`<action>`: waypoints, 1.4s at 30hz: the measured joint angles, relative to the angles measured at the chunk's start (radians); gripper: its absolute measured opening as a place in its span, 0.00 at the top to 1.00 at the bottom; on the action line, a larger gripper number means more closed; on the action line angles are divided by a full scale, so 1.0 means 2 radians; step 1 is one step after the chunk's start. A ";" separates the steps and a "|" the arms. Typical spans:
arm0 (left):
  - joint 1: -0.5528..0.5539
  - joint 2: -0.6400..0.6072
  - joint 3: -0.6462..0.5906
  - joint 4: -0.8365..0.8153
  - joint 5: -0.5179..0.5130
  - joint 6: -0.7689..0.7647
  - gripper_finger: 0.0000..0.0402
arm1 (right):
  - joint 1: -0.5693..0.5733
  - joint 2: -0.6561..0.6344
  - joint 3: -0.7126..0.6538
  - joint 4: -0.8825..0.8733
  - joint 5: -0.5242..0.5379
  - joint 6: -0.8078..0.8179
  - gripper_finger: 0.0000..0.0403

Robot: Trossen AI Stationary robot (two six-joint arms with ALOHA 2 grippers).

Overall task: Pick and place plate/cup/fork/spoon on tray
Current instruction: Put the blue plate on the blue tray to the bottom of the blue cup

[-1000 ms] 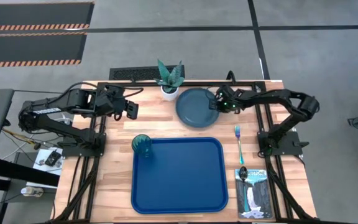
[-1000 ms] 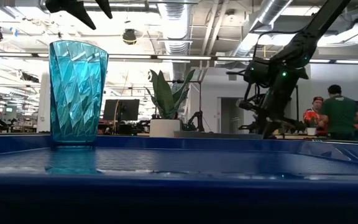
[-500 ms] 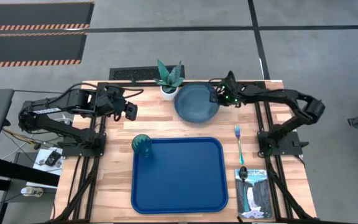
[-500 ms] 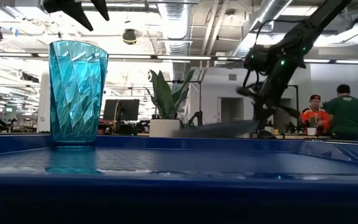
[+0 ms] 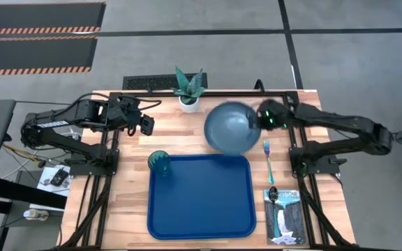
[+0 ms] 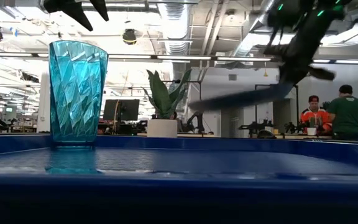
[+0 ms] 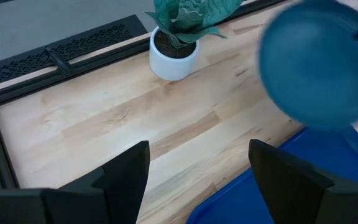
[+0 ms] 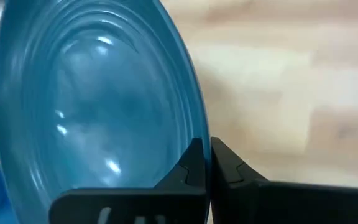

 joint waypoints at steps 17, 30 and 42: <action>0.000 0.000 0.000 -0.002 0.014 0.033 0.35 | 0.506 0.161 0.000 0.115 0.162 0.481 0.98; 0.000 0.000 0.000 -0.002 0.024 0.082 0.35 | 0.476 0.340 0.138 0.136 0.110 0.402 0.98; 0.000 0.000 0.000 -0.003 0.027 0.112 0.35 | 0.449 0.424 0.228 0.142 0.084 0.326 0.98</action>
